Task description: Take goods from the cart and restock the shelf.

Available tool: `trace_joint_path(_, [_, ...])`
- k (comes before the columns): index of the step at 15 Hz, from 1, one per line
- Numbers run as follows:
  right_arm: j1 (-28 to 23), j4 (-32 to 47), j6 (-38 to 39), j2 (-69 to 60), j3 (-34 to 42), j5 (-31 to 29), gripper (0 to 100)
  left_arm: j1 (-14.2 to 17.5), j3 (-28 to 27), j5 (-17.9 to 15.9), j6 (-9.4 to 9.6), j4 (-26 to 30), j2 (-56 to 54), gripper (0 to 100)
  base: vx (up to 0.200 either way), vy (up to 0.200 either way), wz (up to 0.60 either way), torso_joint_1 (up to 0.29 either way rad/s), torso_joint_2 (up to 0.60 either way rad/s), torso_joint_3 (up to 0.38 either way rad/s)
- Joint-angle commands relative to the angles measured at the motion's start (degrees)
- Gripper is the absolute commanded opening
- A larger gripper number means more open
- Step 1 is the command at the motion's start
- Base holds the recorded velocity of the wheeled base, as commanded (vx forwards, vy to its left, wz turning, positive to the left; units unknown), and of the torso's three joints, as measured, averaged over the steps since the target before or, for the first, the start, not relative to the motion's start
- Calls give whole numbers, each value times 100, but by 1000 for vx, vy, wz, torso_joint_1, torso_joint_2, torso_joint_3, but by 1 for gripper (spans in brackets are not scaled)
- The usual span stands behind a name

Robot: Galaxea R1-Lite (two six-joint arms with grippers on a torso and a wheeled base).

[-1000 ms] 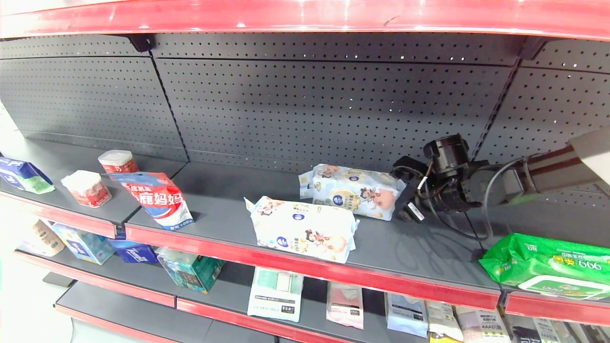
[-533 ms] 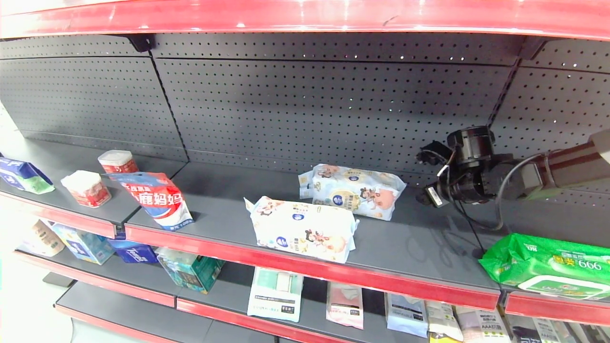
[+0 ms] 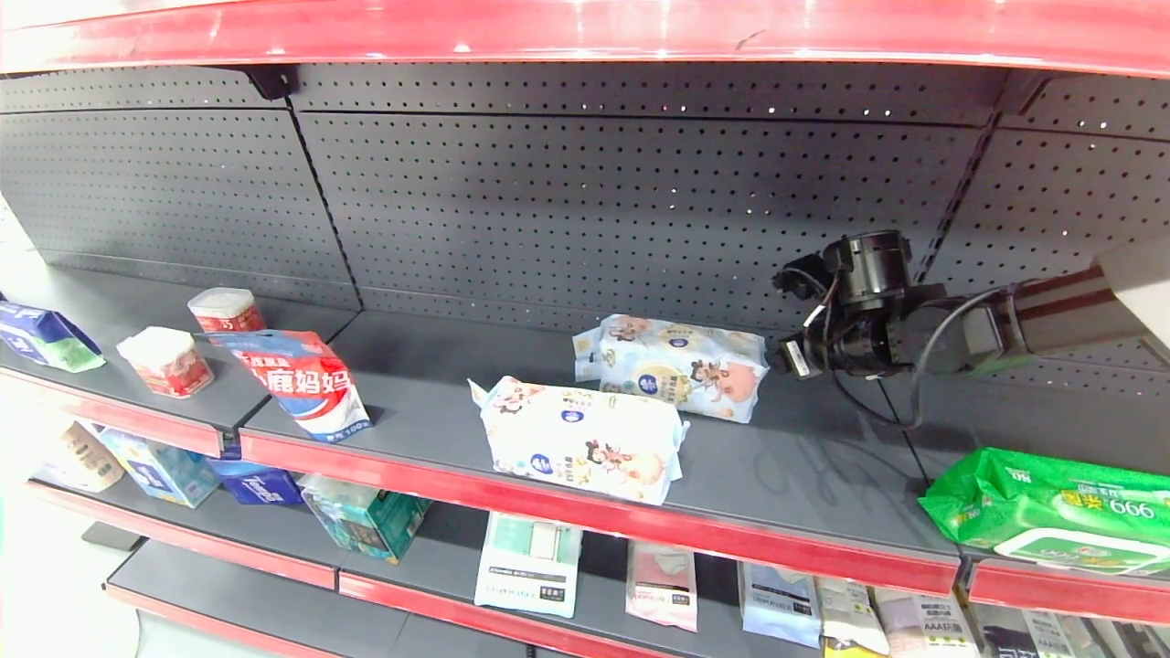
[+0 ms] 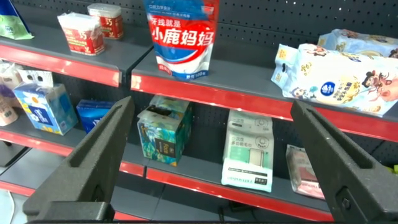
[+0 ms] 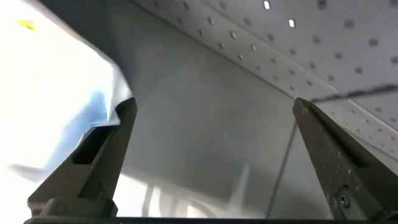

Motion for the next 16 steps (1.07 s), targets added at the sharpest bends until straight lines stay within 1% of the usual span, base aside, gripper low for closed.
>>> trace_joint_path(1, [121,-2,29,57,-47,1,100,0,0,2,-1,-1,6,100,0,0,0,0,0,0])
trace_joint_path(5, [261,-2,109,92,-91,1,100,0,0,2,-1,-1,6,100,0,0,0,0,0,0])
trace_joint_path(13, [446,-11,117,242,-407,36,100,0,0,2,-1,-1,6,100,0,0,0,0,0,0])
trace_joint_path(16, [472,-204,100,303,-407,36,100,0,0,2,-1,-1,6,100,0,0,0,0,0,0])
